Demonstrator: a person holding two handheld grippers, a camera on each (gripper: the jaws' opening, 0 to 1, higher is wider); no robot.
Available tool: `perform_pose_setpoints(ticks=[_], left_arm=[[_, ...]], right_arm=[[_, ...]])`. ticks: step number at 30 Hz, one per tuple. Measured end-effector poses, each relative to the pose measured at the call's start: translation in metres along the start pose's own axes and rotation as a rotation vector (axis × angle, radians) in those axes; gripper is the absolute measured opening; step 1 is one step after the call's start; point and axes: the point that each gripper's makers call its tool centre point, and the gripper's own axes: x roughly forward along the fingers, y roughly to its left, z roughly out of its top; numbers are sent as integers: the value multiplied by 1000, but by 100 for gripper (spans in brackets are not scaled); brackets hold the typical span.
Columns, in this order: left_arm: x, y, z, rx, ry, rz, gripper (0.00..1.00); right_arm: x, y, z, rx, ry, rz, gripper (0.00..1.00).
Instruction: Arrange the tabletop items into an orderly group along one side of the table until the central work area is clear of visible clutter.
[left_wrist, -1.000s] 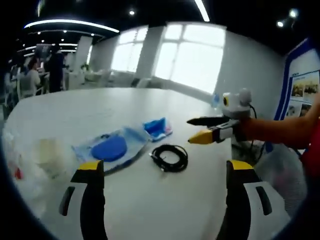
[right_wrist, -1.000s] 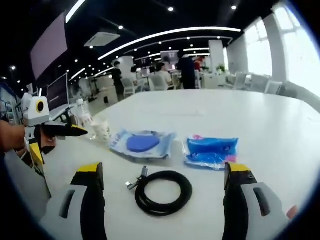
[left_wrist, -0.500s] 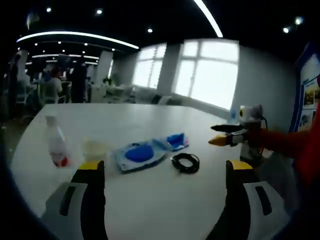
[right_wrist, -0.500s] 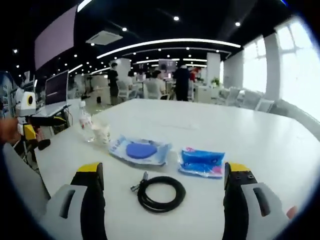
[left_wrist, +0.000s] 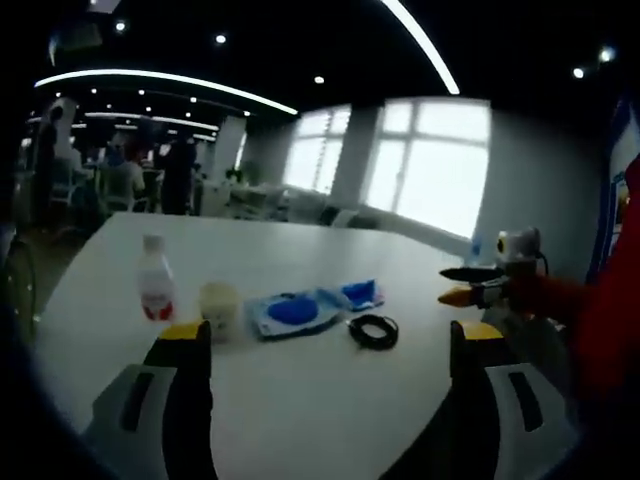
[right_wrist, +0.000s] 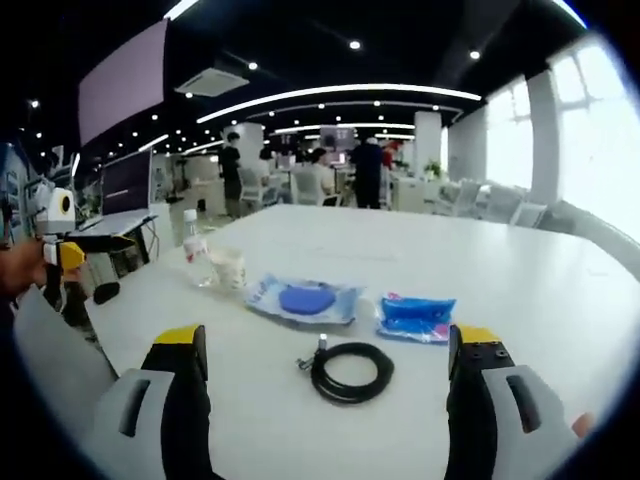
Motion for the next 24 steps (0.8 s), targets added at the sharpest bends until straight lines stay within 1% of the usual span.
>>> perform_pose_setpoints(ticks=[3, 5, 8, 11, 15, 17, 21, 22, 24], left_arm=[[-5, -4, 0, -9, -11, -2, 97], [-8, -4, -1, -10, -13, -7, 97], [-10, -1, -1, -10, -7, -1, 97], [-13, 8, -3, -18, -14, 13, 96], [-10, 6, -7, -23, 3, 12, 96], [-10, 8, -9, -3, 9, 13, 96], [-10, 13, -11, -17, 8, 16, 96], [-10, 15, -13, -14, 15, 24, 96], [-9, 15, -13, -17, 12, 22, 96]], right_arm=[[-6, 10, 3, -15, -4, 18, 100], [-10, 9, 8, -39, -16, 12, 100], [-15, 7, 6, -50, -20, 7, 100], [-15, 6, -2, -30, 3, 6, 100], [-15, 8, 3, -39, -13, 15, 100], [-15, 7, 3, -29, -21, 19, 100], [-13, 8, 0, -36, -13, 41, 100], [-13, 8, 0, -34, -11, 41, 100], [-12, 8, 0, -46, -11, 39, 100]])
